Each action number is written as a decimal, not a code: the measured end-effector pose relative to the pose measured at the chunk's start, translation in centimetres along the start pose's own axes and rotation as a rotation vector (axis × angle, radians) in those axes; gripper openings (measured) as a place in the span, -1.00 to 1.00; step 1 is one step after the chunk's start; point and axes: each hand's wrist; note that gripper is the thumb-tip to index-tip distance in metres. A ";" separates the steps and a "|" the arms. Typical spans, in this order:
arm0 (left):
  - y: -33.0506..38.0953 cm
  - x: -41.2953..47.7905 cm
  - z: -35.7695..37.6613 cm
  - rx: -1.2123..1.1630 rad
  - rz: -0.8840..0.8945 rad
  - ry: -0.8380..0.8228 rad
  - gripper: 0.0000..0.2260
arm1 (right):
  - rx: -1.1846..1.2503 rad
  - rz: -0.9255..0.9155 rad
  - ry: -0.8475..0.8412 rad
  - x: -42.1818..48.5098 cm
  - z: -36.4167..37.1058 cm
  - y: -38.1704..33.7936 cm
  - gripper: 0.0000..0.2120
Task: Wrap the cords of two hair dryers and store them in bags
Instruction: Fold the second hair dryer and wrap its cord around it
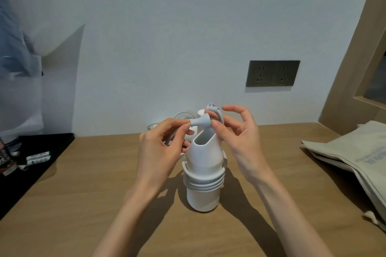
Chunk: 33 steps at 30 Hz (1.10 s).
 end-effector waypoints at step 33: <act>2.2 0.5 -0.4 0.168 0.179 -0.056 -0.92 | -0.143 0.144 -0.121 0.1 -2.4 -1.4 -0.57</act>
Point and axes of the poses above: each hand's wrist, its own x-axis towards the middle knuckle, its own z-axis out of the palm, y = z × x, and after that the axes turned 15 degrees about x, right-handed
